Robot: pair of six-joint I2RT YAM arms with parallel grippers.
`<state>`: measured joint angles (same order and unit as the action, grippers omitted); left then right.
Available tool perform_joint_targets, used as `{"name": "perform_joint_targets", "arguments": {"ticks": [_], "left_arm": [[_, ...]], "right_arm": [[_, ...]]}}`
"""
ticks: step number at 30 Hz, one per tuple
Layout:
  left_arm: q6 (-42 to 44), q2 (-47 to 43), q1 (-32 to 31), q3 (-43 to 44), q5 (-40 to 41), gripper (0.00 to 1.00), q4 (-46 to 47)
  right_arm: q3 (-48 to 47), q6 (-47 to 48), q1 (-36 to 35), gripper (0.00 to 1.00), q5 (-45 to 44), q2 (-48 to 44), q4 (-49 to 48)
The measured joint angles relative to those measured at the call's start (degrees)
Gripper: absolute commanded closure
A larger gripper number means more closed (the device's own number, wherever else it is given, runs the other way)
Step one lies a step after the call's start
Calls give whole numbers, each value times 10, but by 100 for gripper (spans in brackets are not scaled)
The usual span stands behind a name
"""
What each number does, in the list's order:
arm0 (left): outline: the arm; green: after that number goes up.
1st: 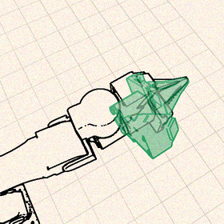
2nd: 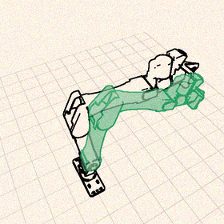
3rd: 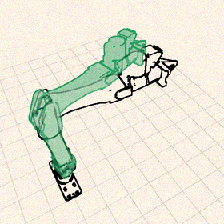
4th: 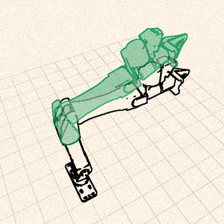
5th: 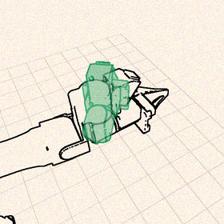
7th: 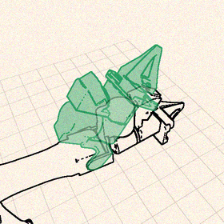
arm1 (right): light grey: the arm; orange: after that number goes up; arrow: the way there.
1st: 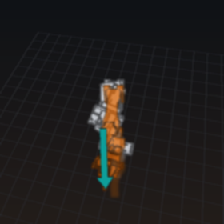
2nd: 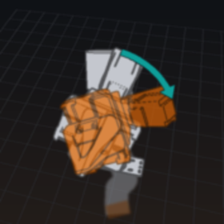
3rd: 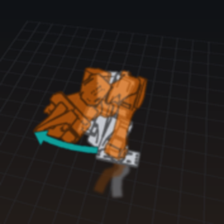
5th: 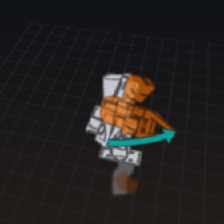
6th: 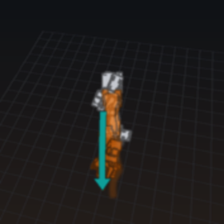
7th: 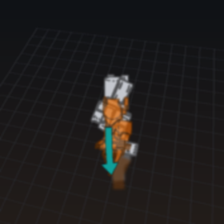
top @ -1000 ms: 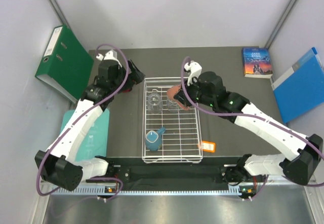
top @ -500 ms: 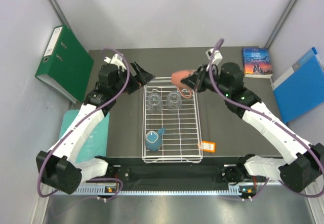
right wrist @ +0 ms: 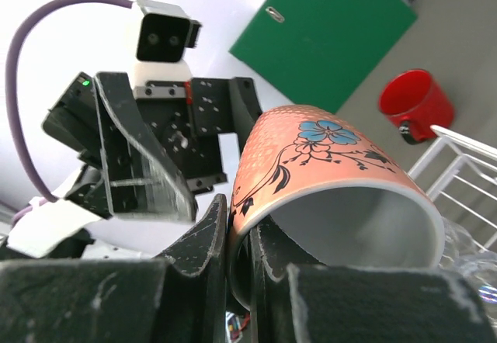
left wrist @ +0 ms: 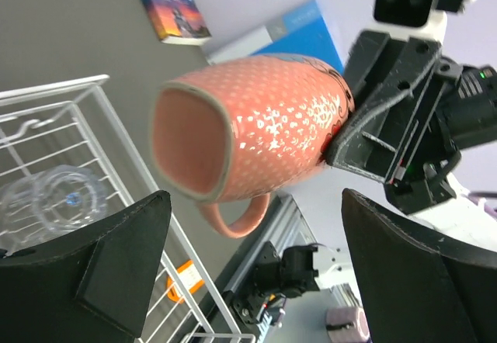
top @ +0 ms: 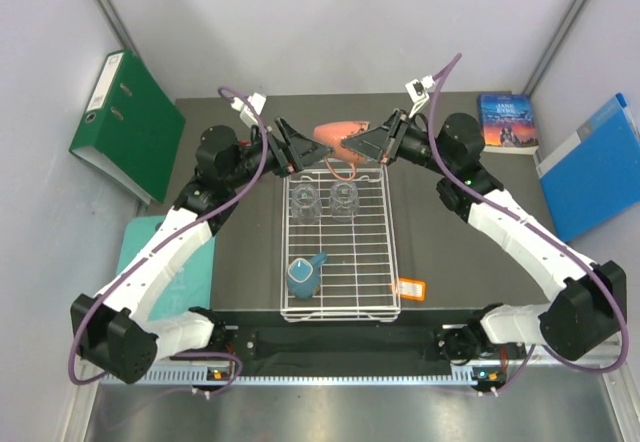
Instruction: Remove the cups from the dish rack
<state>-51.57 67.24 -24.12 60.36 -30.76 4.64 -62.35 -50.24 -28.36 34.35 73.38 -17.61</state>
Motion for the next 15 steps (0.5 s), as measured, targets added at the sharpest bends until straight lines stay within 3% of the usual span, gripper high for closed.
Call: {"name": "perform_joint_targets", "arguments": {"ticks": [10, 13, 15], "left_arm": [[6, 28, -34, 3, -31, 12, 18], [7, 30, -37, 3, -37, 20, 21], [7, 33, -38, 3, -40, 31, 25]], "right_arm": [[0, -39, 0, 100, 26, 10, -49], [0, -50, 0, 100, 32, 18, -60], [0, -60, 0, 100, 37, 23, -70]]}}
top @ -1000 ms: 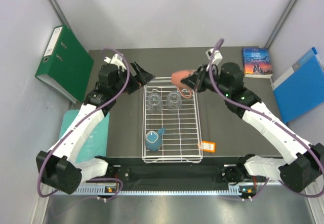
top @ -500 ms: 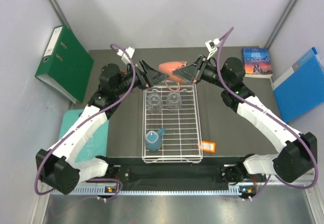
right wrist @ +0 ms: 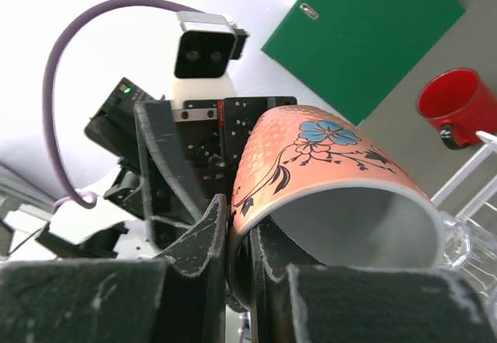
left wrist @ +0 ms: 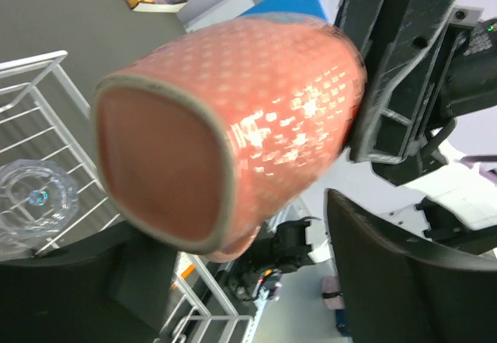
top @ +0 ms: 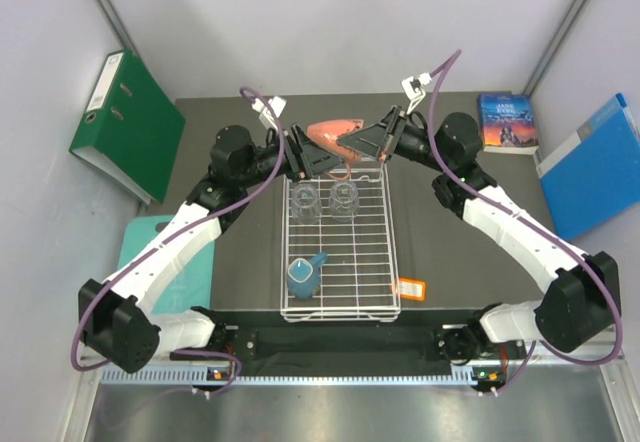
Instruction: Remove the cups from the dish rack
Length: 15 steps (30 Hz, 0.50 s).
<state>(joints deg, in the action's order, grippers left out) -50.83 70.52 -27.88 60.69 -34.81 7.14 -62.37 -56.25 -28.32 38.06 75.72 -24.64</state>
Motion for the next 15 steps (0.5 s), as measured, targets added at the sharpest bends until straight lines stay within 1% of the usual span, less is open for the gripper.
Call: {"name": "perform_joint_targets", "arguments": {"ticks": [2, 3, 5, 6, 9, 12, 13, 15], "left_arm": [[0, 2, 0, 0, -3, 40, 2], [0, 3, 0, 0, -3, 46, 5], [1, 5, 0, 0, -5, 52, 8], [0, 5, 0, 0, -7, 57, 9], [3, 7, 0, 0, -10, 66, 15], [5, 8, 1, 0, -10, 86, 18], [1, 10, 1, 0, -8, 100, 20], [-11, 11, 3, 0, -5, 100, 29]], "right_arm": [[0, -12, 0, 100, 6, 3, -13], [0, -19, 0, 100, 9, 5, -23], [0, -30, 0, 100, 12, 7, -39], [0, -34, 0, 100, 13, 8, -48], [0, -48, 3, 100, 17, 9, -68], [0, -54, 4, 100, 21, 9, -81], [0, -54, 5, 100, 23, 9, -86], [0, -49, 7, 100, 26, 11, -95]]}}
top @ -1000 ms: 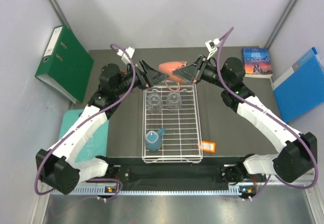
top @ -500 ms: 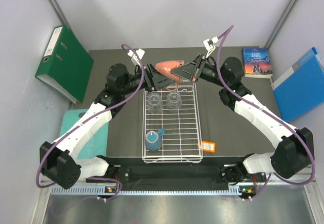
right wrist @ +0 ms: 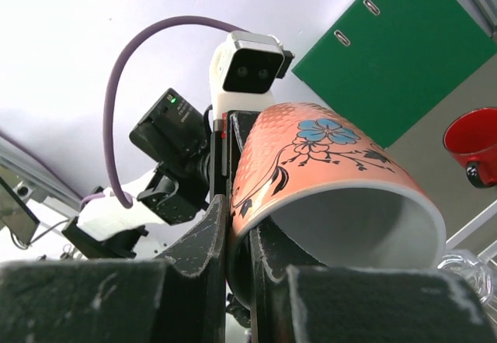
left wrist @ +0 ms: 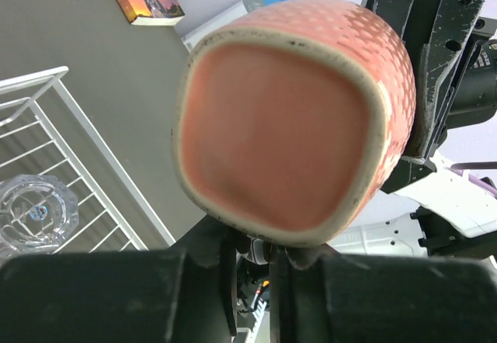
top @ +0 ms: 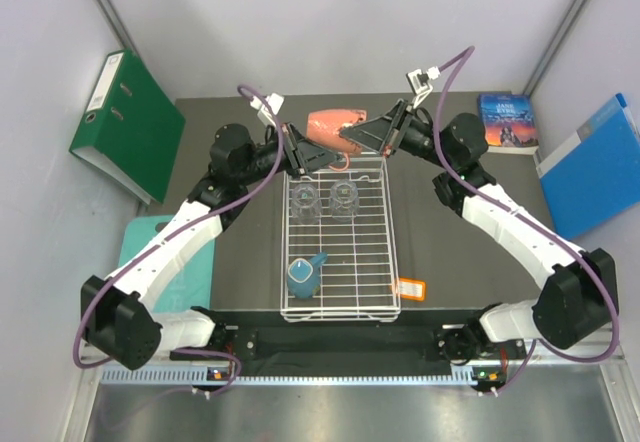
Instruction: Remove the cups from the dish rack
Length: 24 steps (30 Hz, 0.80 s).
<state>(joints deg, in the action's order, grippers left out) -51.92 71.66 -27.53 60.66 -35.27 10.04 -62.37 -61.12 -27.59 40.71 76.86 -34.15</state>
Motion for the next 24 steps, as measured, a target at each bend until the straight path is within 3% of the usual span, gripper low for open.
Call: {"name": "perform_joint_targets", "arguments": {"ticks": [7, 10, 11, 17, 20, 24], "left_arm": [[0, 3, 1, 0, 1, 100, 2], [4, 3, 1, 0, 4, 100, -2], [8, 3, 1, 0, 6, 100, -6], [65, 3, -9, 3, 44, 100, -84], [94, 3, -14, 7, 69, 100, -127], [128, 3, -20, 7, 101, 100, -172]], "right_arm": [[0, -1, 0, 100, 0, 6, -10], [0, 6, 0, 78, 1, 6, -5], [0, 12, 0, 65, 2, 6, 0], [0, 77, 0, 34, -2, -2, 103], [0, 117, 0, 26, -13, -10, 164], [0, 163, 0, 24, -38, -25, 236]]}}
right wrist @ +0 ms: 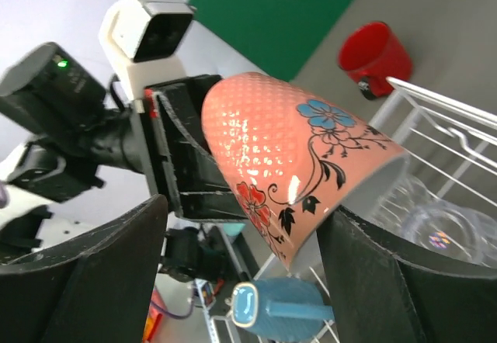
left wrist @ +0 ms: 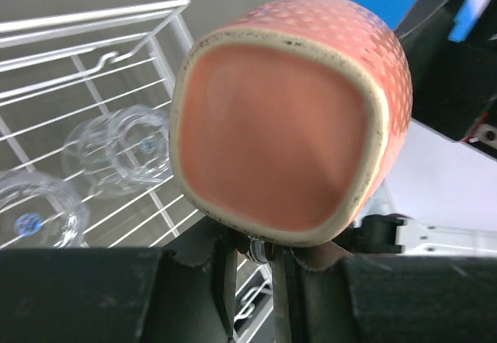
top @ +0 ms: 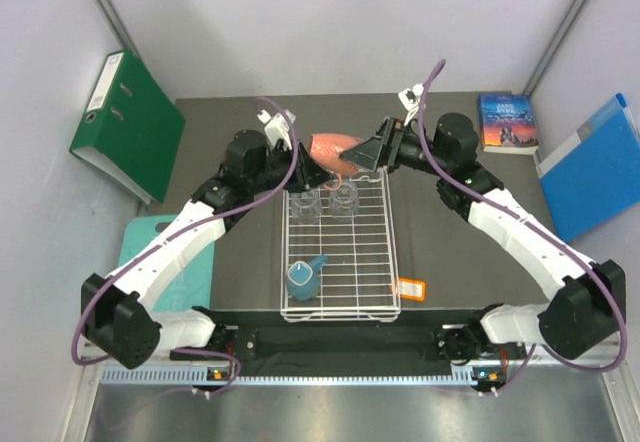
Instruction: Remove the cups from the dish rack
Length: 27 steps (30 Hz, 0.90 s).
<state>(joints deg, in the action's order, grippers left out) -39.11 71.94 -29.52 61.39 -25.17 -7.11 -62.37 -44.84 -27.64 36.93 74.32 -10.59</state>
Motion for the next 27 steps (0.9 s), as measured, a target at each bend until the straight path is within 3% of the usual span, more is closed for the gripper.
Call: {"name": "perform_joint_targets", "arguments": {"ticks": [10, 20, 27], "left_arm": [[119, 0, -98, 54, 149, 100, -132], [198, 23, -222, 86, 309, 100, -219], [214, 64, -282, 87, 381, 100, -253]], "right_arm": [[-26, 123, 0, 12, -120, -33, 182], [-26, 184, 0, 11, -295, -89, 298], [-26, 197, 0, 11, -351, -119, 336]]}}
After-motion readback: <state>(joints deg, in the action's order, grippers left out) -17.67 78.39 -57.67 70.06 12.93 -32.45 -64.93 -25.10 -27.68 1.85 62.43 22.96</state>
